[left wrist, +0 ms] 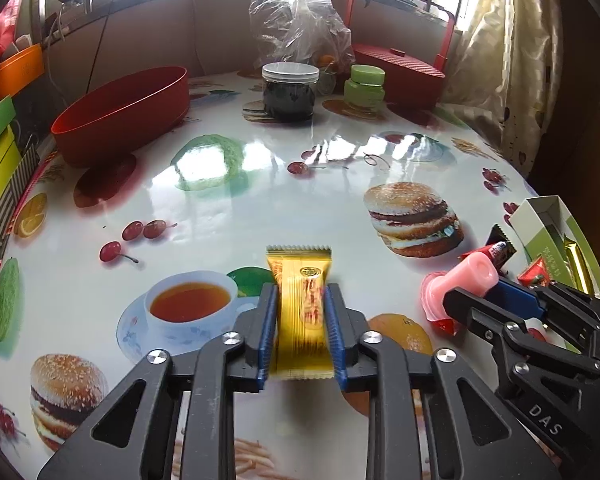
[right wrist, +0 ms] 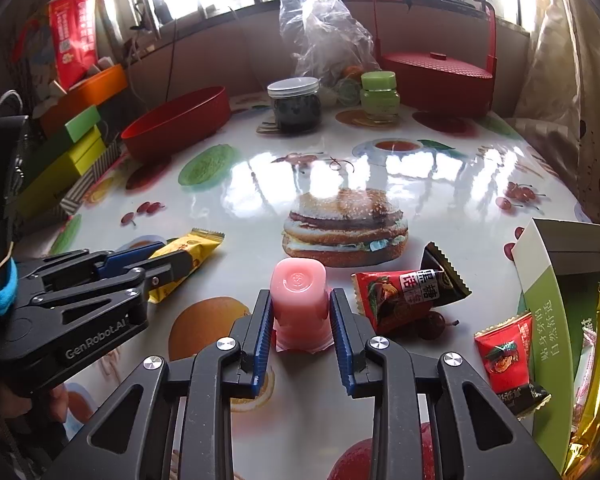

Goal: Organize snacks
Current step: 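Carry the peanut candy in the left tool while the right carries the jelly cup to the box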

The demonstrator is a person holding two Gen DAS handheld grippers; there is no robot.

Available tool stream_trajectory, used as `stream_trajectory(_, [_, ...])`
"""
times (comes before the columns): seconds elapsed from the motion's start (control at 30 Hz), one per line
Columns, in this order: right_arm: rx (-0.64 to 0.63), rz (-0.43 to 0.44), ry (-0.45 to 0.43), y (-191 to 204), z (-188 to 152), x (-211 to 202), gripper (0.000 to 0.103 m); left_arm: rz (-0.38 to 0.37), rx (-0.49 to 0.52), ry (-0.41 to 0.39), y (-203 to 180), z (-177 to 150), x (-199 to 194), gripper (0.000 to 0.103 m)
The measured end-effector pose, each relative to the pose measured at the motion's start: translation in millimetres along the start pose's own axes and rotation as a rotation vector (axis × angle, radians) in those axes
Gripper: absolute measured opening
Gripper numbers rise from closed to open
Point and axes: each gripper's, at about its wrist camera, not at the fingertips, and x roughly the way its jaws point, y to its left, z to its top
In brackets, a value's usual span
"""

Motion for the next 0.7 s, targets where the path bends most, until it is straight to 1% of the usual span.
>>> stream_trajectory(0.7, [0.005, 0.002, -0.02, 1, -2, -11, 0.027, -0.016, -0.009, -0.012, -2, -7, -10, 0.023])
